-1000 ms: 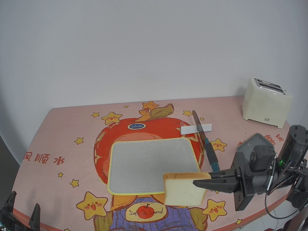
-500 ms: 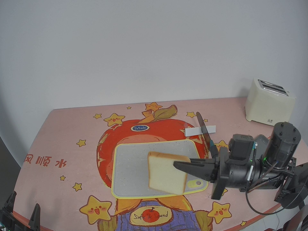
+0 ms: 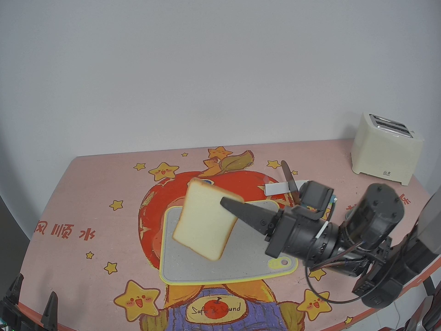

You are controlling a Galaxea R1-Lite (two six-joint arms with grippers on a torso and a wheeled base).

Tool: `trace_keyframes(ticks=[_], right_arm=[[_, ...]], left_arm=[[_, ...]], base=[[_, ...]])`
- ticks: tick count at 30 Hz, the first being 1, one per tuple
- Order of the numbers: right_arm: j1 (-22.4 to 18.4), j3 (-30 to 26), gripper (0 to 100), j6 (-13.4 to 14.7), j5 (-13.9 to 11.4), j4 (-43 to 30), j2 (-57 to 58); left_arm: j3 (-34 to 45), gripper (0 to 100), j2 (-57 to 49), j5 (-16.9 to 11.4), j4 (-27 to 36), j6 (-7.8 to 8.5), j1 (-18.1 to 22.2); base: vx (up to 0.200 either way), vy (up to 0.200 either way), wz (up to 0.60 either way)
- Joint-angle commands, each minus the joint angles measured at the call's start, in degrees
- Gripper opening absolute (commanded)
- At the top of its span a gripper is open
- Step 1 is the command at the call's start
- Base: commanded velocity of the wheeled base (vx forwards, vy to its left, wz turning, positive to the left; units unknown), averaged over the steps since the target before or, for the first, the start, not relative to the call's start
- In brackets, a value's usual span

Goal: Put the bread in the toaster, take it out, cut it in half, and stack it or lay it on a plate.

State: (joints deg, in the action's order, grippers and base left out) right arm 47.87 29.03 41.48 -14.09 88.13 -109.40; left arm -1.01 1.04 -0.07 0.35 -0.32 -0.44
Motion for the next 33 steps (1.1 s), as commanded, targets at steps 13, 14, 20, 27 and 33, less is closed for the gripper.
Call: trace_keyframes(ticks=[13,14,20,27,33], right_arm=[[1.61,-0.29,0,-6.42,11.72,1.26,-8.29],[1.61,-0.29,0,-6.68,11.72,1.26,-8.38],[1.61,-1.25,0,-7.73,12.25,1.26,-8.55],[1.35,-1.87,0,-8.44,13.21,1.17,-8.55],[1.26,-2.22,0,-10.46,14.0,1.08,-8.64]], left_arm=[[0.84,100,-0.25,-0.01,0.0,-0.03,0.0],[0.84,100,-0.25,-0.01,0.0,-0.03,0.0],[0.84,100,-0.25,-0.01,0.0,-0.03,0.0],[0.84,100,-0.25,-0.01,0.0,-0.03,0.0],[0.84,100,-0.25,-0.01,0.0,-0.03,0.0]], base=[[0.0,0.0,0.0],[0.0,0.0,0.0],[0.0,0.0,0.0],[0.0,0.0,0.0],[0.0,0.0,0.0]])
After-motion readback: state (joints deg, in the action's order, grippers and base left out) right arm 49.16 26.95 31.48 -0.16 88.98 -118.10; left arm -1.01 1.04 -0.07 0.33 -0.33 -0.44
